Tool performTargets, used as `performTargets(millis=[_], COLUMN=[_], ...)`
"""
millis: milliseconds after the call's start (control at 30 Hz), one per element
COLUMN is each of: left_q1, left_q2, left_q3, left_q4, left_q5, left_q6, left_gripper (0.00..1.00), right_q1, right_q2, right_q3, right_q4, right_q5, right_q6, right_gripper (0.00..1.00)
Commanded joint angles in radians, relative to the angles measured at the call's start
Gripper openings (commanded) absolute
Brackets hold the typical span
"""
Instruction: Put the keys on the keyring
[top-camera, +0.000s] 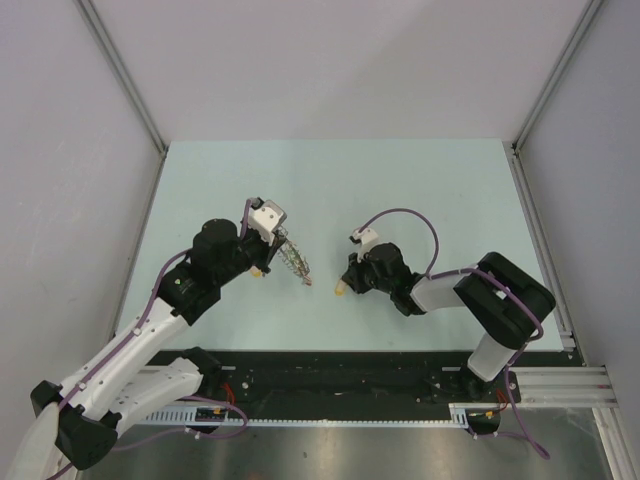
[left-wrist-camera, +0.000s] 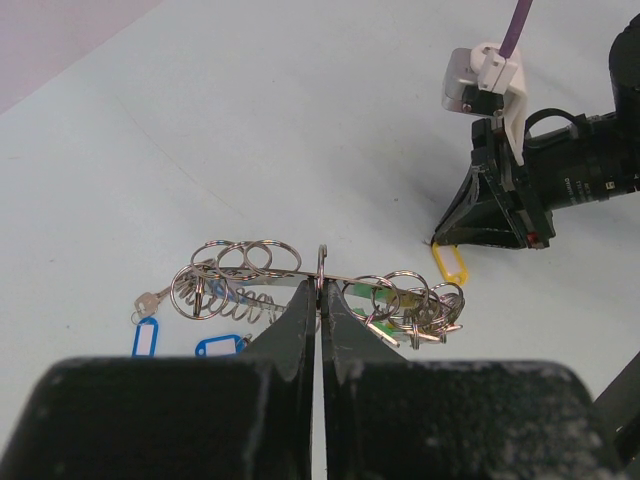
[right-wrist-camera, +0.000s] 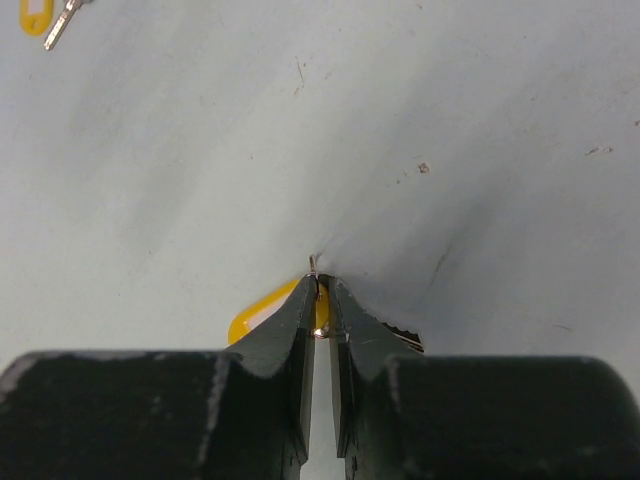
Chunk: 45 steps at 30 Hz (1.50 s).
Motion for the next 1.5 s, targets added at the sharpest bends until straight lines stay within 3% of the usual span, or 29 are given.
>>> performTargets(millis=[0,133,433,700,967,1233,1467], left_q1=[0.006,0.005,0.006,0.006,0.005,0.005,-0.017], left_q2=[-0.018,-0.018,-0.029,-0.040,0.057,0.219,0.275], left_q3=[0.009,0.006,-0.004,-0.022,0.039,0.173,0.193], left_q4=[0.080,0.081,0.094,0.141,0.198,0.151,0.080], left_q5=[-0.006,-0.006,0.049,0.311,0.571,0.769,0.795], left_q6=[0.011,0.012,0.041,0.113,0.129,0.216,0.288], left_gripper=[0.00,0.00,0.01,0.00,0.00,0.00,0.00], right_q1=[0.011,0.013,0.033,0.014,-0.061,-0.067,-0.040], right_q2=[0.020,0.010,-0.151,-0.434,-0.717,-0.828,-0.814], right_q3=[0.037,0.037,0.032,0.038,0.224,0.301,0.331], right_q4=[0.009,0.001,-0.080,-0.255,-0.678,-0.789,-0.845], right_q5=[0.005,0.003,-0.009,-0.070,-0.242,-0.336,-0.373], right_q6=[-0.006,-0.009,-0.121,-0.323,-0.470,-0.560,-0.629], right_gripper=[0.13,0.00,0.00,0.00,0.00,0.00,0.00])
